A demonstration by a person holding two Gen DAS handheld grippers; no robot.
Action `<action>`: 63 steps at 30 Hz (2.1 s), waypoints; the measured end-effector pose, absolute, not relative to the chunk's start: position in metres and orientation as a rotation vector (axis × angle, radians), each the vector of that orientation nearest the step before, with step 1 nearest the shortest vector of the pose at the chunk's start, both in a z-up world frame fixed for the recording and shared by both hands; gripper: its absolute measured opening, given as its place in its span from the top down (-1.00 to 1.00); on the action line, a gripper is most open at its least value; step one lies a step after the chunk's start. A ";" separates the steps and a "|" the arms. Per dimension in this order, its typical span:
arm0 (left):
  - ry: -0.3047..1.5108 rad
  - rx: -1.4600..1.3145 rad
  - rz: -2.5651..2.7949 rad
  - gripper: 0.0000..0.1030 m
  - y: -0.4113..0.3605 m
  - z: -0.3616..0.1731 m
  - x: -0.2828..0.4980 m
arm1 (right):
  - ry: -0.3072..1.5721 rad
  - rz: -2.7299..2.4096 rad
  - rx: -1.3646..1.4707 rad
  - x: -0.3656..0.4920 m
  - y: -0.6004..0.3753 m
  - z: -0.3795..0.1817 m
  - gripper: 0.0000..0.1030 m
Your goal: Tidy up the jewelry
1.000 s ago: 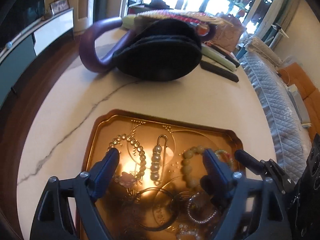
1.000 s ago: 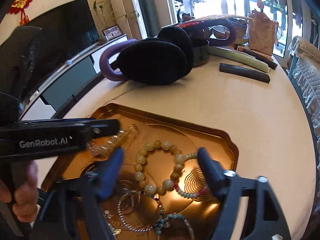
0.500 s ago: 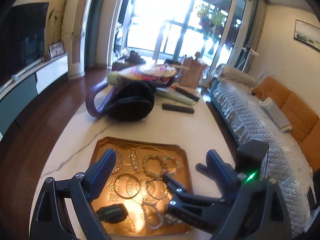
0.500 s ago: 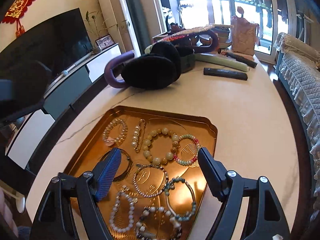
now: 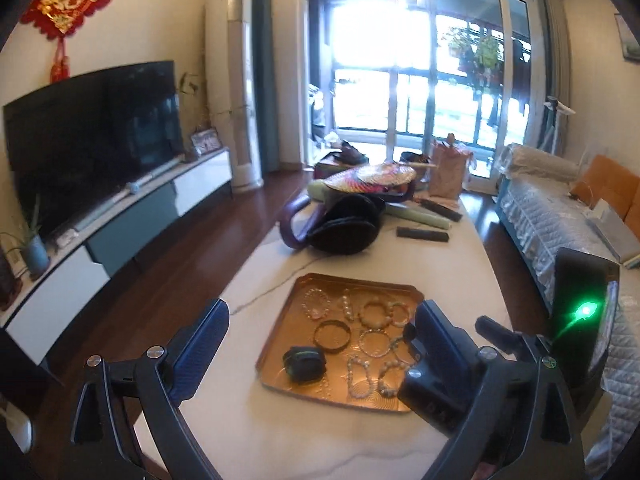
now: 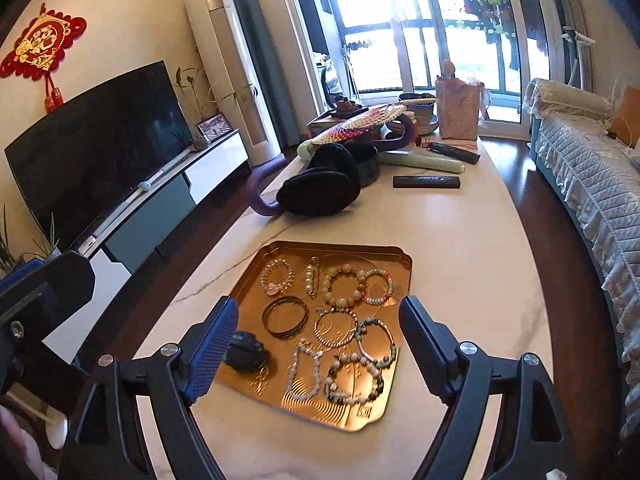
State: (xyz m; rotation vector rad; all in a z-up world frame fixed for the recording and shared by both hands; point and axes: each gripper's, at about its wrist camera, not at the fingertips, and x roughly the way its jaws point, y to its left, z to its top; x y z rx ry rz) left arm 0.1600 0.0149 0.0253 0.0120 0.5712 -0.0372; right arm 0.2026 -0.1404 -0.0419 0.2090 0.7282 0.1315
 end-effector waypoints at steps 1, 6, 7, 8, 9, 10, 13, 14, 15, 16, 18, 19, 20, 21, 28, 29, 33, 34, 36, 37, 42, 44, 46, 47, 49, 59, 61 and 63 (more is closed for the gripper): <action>0.568 0.013 -0.017 -0.87 0.016 0.032 0.150 | 0.724 0.135 0.208 0.193 -0.140 -0.034 -0.55; 0.621 0.015 -0.040 -0.97 0.019 0.038 0.113 | 0.734 0.025 0.180 0.145 -0.148 -0.010 -0.69; 0.620 0.030 -0.038 -0.97 0.017 0.037 0.105 | 0.734 0.028 0.191 0.137 -0.150 -0.007 -0.74; 0.612 0.054 -0.027 -0.97 0.015 0.035 0.097 | 0.743 0.040 0.199 0.127 -0.152 -0.003 -0.83; 0.608 0.073 -0.019 -0.98 0.012 0.033 0.092 | 0.754 0.051 0.193 0.120 -0.152 -0.002 -0.86; 0.604 0.089 -0.019 -0.98 0.010 0.031 0.088 | 0.765 0.054 0.177 0.114 -0.150 -0.001 -0.86; 0.652 0.110 -0.060 -0.98 0.003 0.020 0.080 | 0.792 0.050 0.109 0.095 -0.138 -0.002 -0.87; 0.681 0.102 -0.091 -0.98 0.002 0.015 0.080 | 0.795 0.045 0.105 0.091 -0.136 -0.004 -0.87; 0.701 0.091 -0.110 -0.98 0.002 0.013 0.079 | 0.793 0.043 0.105 0.085 -0.134 -0.006 -0.87; 0.717 0.071 -0.126 -0.98 0.003 0.010 0.078 | 0.789 0.042 0.108 0.081 -0.133 -0.007 -0.87; 0.743 0.035 -0.134 -0.98 0.006 0.002 0.078 | 0.782 0.017 0.105 0.073 -0.133 -0.008 -0.89; 0.745 0.027 -0.111 -0.98 0.007 0.001 0.076 | 0.793 0.005 0.091 0.073 -0.132 -0.011 -0.90; 0.743 0.018 -0.083 -0.98 0.008 -0.002 0.074 | 0.800 0.001 0.082 0.073 -0.131 -0.013 -0.91; 0.739 0.009 -0.064 -0.98 0.008 -0.005 0.073 | 0.799 -0.011 0.068 0.072 -0.129 -0.015 -0.91; 0.764 0.019 -0.074 -0.99 0.008 -0.019 0.079 | 0.810 -0.038 0.064 0.074 -0.130 -0.027 -0.91; 0.770 0.024 -0.075 -0.99 0.007 -0.020 0.080 | 0.818 -0.039 0.064 0.076 -0.130 -0.030 -0.91; 0.787 0.041 -0.083 -0.99 0.003 -0.026 0.088 | 0.837 -0.046 0.082 0.077 -0.134 -0.039 -0.91; 0.789 0.042 -0.085 -0.99 0.002 -0.027 0.088 | 0.839 -0.049 0.084 0.078 -0.134 -0.040 -0.91; 0.790 0.042 -0.086 -0.99 0.001 -0.028 0.089 | 0.841 -0.051 0.084 0.079 -0.135 -0.042 -0.91; 0.788 0.043 -0.087 -0.99 0.001 -0.027 0.089 | 0.842 -0.052 0.085 0.078 -0.135 -0.042 -0.91; 0.791 0.046 -0.084 -0.99 0.001 -0.028 0.089 | 0.840 -0.053 0.084 0.078 -0.134 -0.043 -0.91; 0.795 0.050 -0.081 -0.99 0.000 -0.029 0.090 | 0.844 -0.050 0.089 0.078 -0.135 -0.043 -0.91; 0.800 0.059 -0.082 -0.99 0.000 -0.031 0.092 | 0.849 -0.048 0.089 0.078 -0.135 -0.044 -0.91; 0.800 0.062 -0.083 -0.99 -0.001 -0.031 0.093 | 0.851 -0.047 0.089 0.079 -0.134 -0.044 -0.91; 0.797 0.069 -0.085 -0.99 -0.001 -0.032 0.093 | 0.850 -0.047 0.089 0.080 -0.134 -0.044 -0.91; 0.790 0.063 -0.084 -0.99 0.000 -0.032 0.092 | 0.845 -0.048 0.090 0.080 -0.134 -0.045 -0.91; 0.789 0.063 -0.083 -0.99 0.000 -0.032 0.093 | 0.843 -0.047 0.090 0.079 -0.134 -0.045 -0.91; 0.788 0.065 -0.083 -0.99 0.001 -0.032 0.093 | 0.841 -0.047 0.089 0.079 -0.133 -0.045 -0.91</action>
